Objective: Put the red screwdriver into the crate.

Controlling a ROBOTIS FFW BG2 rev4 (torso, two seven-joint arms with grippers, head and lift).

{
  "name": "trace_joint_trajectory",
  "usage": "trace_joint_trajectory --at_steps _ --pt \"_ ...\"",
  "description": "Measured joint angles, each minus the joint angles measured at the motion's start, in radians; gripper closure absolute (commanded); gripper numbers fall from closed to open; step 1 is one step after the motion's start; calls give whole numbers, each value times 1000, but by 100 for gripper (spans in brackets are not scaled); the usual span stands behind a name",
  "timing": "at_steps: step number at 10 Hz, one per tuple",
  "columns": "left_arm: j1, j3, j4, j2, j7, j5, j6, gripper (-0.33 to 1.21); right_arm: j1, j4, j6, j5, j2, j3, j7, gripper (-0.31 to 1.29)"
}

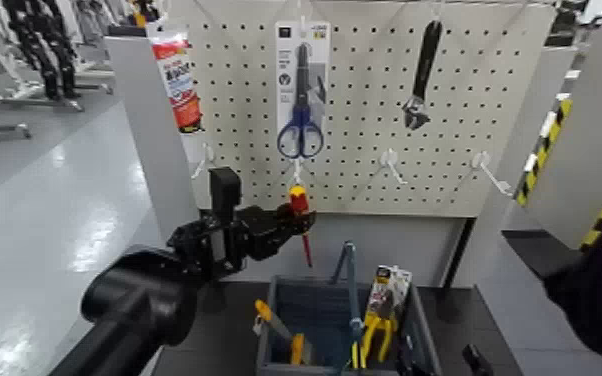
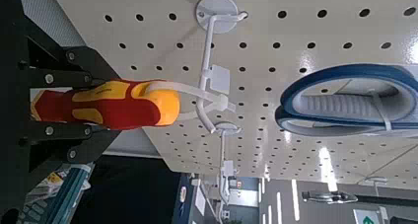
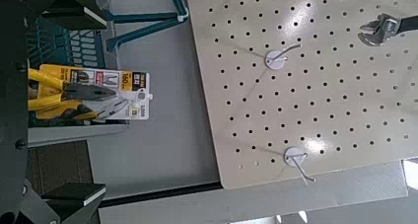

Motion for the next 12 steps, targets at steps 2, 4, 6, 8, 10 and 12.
trace_joint_trajectory --at_steps 2,4,6,8,10,12 --pt "29 17 -48 1 0 11 3 118 2 -1 1 0 0 -1 0 13" --pt "95 62 -167 1 6 22 46 118 3 -2 2 0 1 -3 0 13" --pt "157 100 -266 2 7 47 93 118 3 -3 4 0 2 -3 0 13" --pt "213 121 -341 1 24 63 147 118 3 -4 6 0 2 -2 0 13" --pt "258 119 -359 0 35 109 170 118 3 -5 8 0 3 -2 0 13" --pt "283 109 -353 1 48 149 179 118 3 -6 10 0 3 -1 0 13"
